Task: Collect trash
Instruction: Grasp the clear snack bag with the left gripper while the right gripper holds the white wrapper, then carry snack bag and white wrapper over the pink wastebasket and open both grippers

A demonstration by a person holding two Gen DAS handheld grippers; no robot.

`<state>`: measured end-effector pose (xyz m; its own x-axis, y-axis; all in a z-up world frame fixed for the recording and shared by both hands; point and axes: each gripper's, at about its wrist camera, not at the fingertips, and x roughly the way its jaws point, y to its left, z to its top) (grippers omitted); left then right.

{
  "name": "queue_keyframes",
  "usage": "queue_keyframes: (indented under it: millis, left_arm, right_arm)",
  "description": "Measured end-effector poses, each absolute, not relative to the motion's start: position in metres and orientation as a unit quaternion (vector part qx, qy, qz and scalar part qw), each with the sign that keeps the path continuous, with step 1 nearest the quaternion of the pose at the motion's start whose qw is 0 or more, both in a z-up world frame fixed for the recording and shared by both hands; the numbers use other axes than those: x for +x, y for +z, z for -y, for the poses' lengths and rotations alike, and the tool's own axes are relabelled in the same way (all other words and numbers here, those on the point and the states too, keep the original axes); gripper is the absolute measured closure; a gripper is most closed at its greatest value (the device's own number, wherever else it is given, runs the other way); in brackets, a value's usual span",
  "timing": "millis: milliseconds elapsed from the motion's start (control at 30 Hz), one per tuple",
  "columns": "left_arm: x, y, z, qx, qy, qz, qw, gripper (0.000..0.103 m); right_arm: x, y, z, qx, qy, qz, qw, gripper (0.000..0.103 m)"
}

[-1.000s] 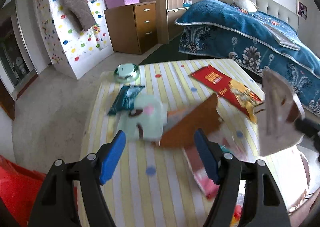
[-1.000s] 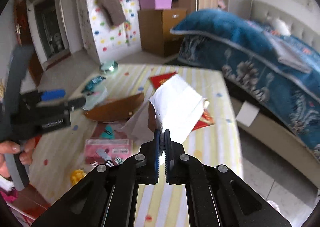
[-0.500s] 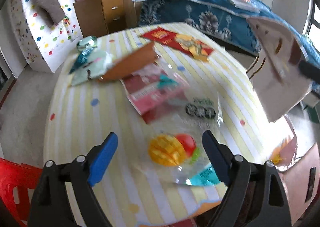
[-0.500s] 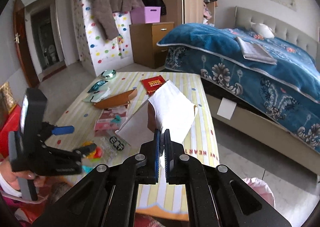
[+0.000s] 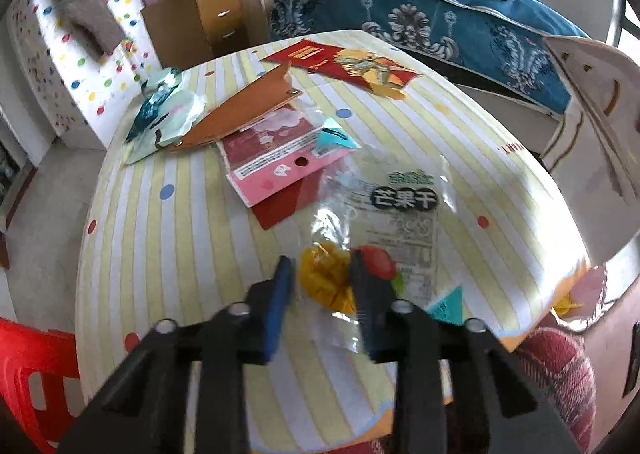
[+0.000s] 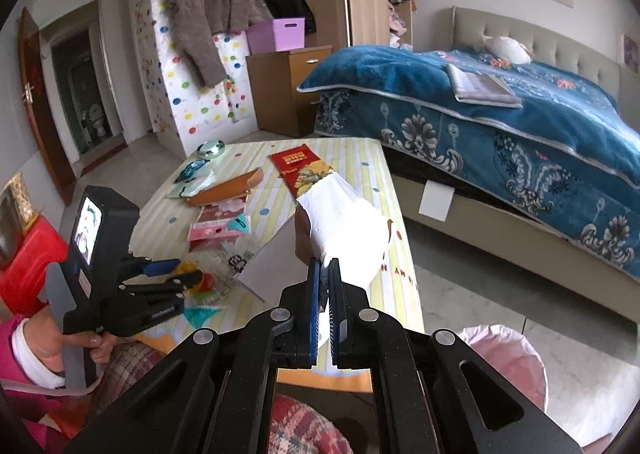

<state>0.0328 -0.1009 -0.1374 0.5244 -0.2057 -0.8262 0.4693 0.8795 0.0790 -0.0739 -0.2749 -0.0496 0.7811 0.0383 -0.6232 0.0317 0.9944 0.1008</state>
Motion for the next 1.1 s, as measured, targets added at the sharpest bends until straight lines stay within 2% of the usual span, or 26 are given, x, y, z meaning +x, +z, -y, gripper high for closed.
queue_keyframes:
  millis: [33,100,267,533,733,1100]
  left_arm:
    - [0.031,-0.137,0.102,0.147,-0.202,-0.446,0.859,0.091]
    - [0.028,-0.131,0.101,0.136,-0.212,-0.443,0.861,0.093]
    - [0.019,-0.086,0.088,0.075,-0.238,-0.393,0.885,0.094]
    - [-0.003,-0.026,0.116,0.071,-0.286,-0.326,0.898,0.094]
    - [-0.019,-0.024,0.172,0.092,-0.341,-0.309,0.883,0.094]
    - [-0.061,-0.054,0.282,0.124,-0.437,-0.310,0.835,0.094]
  right_arm:
    - [-0.075,-0.051,0.276,0.055,0.001,-0.332,0.941,0.099]
    - [-0.079,-0.052,0.278,0.060,0.000,-0.333,0.941,0.099]
    - [-0.088,-0.047,0.282,0.059,-0.005,-0.322,0.945,0.099]
    - [-0.105,-0.036,0.299,0.063,-0.031,-0.305,0.950,0.099]
    - [-0.129,-0.036,0.324,0.068,-0.076,-0.310,0.945,0.099]
    - [-0.186,-0.062,0.388,0.096,-0.181,-0.337,0.919,0.099]
